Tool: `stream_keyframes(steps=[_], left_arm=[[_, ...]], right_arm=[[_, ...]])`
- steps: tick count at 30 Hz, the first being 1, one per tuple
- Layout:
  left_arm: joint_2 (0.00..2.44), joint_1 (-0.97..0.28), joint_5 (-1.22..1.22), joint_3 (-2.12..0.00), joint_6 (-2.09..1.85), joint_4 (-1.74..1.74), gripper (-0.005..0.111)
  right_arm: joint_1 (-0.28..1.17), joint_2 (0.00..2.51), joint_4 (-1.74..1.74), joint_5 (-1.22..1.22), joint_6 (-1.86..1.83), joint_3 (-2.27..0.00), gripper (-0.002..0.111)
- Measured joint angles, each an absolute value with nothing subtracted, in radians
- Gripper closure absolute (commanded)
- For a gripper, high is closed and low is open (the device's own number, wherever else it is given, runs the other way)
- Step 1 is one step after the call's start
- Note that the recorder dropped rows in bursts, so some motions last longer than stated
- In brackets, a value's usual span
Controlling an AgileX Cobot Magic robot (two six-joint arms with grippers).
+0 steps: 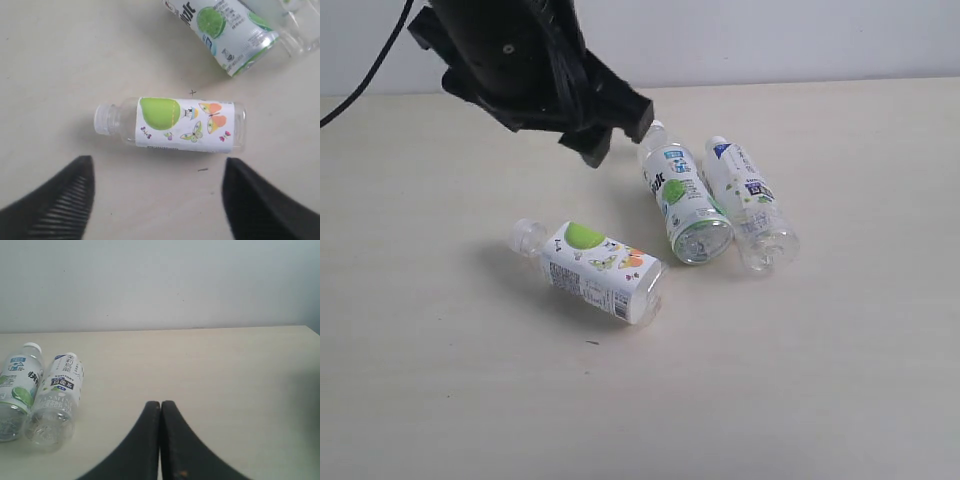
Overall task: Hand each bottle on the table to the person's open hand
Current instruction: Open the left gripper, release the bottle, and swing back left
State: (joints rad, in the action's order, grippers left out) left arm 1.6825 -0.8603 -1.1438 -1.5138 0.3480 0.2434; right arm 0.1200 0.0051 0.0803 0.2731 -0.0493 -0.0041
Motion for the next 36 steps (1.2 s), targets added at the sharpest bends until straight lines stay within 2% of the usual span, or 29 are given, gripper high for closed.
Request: stream_keyframes(steps=[2,3,29,36], left_arm=[[1.647,-0.86,-1.098,-1.45,0.334,0.245,0.1],[1.627,-0.86,-1.071,-1.414,0.329,0.245,0.106],[1.085,-0.86,-0.202,-0.699,0.392,0.277,0.106],[1.015,-0.86,-0.102,-0.573,0.392,0.281,0.106]], right_arm=[[0.12,0.005,0.08,0.273,-0.049,-0.004,0.108],[0.12,0.005,0.08,0.273,-0.049,-0.004,0.108],[0.12,0.005,0.08,0.273,-0.049,-0.004,0.108],[0.12,0.005,0.08,0.273,-0.049,-0.004,0.108]])
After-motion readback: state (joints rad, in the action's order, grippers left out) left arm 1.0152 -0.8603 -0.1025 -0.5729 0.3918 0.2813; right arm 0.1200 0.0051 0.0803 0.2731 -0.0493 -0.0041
